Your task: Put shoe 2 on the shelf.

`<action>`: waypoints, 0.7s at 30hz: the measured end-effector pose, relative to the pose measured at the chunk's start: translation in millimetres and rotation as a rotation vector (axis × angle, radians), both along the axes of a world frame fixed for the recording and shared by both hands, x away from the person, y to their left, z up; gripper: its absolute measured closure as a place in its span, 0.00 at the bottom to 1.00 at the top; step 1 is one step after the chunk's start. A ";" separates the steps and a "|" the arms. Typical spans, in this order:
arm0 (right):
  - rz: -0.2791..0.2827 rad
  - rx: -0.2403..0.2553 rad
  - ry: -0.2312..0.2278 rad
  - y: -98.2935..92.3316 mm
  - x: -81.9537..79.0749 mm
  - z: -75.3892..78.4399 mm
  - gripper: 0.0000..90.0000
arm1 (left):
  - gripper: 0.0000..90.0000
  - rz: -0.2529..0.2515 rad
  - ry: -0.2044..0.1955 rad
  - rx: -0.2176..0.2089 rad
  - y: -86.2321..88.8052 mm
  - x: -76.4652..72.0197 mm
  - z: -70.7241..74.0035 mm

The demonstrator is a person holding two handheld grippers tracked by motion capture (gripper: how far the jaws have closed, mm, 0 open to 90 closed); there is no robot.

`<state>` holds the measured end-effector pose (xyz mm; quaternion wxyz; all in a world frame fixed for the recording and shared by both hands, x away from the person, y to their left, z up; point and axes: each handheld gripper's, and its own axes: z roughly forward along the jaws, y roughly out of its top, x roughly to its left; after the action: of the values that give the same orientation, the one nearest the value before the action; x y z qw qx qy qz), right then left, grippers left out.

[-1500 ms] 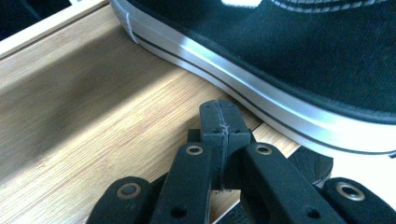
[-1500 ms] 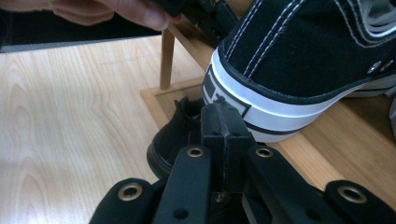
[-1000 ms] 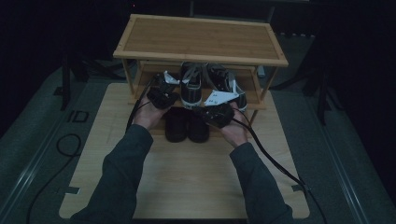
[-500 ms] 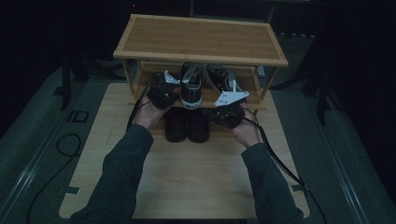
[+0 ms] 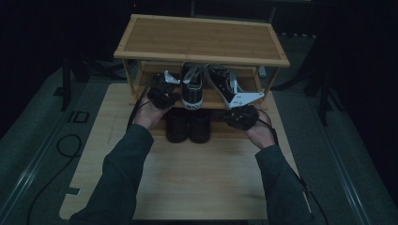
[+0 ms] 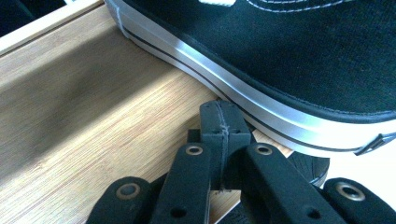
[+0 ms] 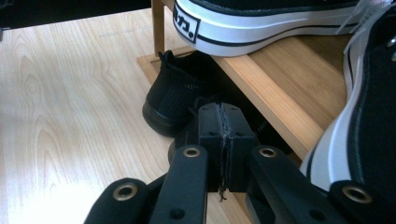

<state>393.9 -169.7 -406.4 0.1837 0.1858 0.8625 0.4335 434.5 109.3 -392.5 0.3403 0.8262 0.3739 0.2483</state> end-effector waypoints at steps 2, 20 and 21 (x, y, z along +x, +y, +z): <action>0.005 -0.006 0.006 -1.9 -1.0 1.0 0.98 | 1.00 0.001 -0.001 -0.002 0.2 0.0 -0.1; -0.020 -0.040 0.015 -44.5 -4.4 1.4 0.98 | 1.00 -0.002 -0.001 -0.011 1.5 0.1 -0.6; -0.024 -0.040 0.016 -47.0 -4.9 1.1 0.98 | 1.00 -0.001 -0.001 -0.012 1.5 0.1 -0.6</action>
<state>389.0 -216.7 -405.3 0.1857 0.1958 0.8700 0.4126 434.6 110.8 -393.1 0.3456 0.8243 0.3748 0.2461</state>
